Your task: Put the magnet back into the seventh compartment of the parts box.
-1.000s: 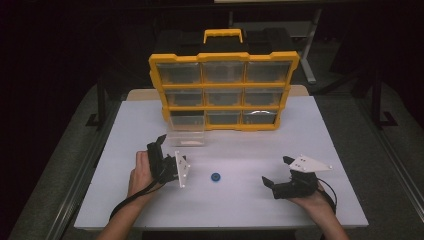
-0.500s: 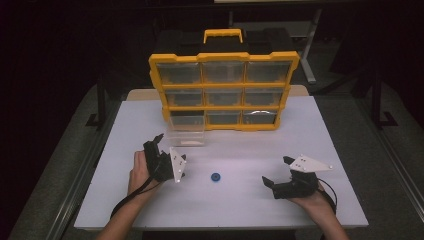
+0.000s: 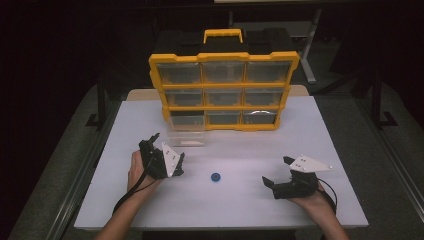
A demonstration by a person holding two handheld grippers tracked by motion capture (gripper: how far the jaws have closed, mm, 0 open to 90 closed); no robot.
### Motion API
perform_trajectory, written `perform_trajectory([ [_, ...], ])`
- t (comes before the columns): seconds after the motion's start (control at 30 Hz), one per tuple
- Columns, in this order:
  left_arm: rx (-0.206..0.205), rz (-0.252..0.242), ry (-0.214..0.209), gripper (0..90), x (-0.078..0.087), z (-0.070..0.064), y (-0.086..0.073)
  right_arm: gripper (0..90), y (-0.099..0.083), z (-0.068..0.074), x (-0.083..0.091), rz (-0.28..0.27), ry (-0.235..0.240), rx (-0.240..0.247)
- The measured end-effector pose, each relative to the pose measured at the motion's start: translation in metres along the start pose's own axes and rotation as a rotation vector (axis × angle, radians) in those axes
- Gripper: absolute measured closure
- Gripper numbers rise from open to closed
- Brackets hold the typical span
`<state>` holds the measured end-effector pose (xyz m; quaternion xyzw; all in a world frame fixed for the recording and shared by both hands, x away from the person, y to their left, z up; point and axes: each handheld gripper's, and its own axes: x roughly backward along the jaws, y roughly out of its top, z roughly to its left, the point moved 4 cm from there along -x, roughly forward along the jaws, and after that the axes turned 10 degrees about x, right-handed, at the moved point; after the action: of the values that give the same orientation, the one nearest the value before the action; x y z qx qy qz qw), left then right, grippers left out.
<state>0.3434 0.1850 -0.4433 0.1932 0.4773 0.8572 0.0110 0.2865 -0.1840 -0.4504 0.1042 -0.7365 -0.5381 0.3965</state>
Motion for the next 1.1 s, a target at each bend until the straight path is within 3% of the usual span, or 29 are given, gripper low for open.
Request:
perform_trajectory([
  [0.3, 0.116, 0.002, -0.044, 0.0, -0.002, 0.005, -0.001, 0.0, 0.0, 0.0, 0.0, -0.001, -0.001, -0.003],
  [0.67, 0.213, 0.013, -0.081, 0.0, -0.004, 0.011, -0.004, 0.0, 0.0, -0.001, -0.001, -0.001, -0.001, -0.001],
  [0.8, 0.269, 0.016, -0.102, 0.0, -0.005, 0.014, -0.005, 0.0, 0.0, 0.0, -0.001, 0.0, -0.001, 0.0],
  [0.93, 0.357, 0.002, -0.125, 0.0, -0.006, 0.017, -0.006, 0.0, 0.0, 0.0, -0.001, -0.002, -0.002, 0.002],
  [1.1, 0.42, 0.003, -0.158, 0.0, -0.007, 0.023, -0.007, 0.0, -0.001, -0.001, -0.001, 0.0, -0.003, -0.001],
])
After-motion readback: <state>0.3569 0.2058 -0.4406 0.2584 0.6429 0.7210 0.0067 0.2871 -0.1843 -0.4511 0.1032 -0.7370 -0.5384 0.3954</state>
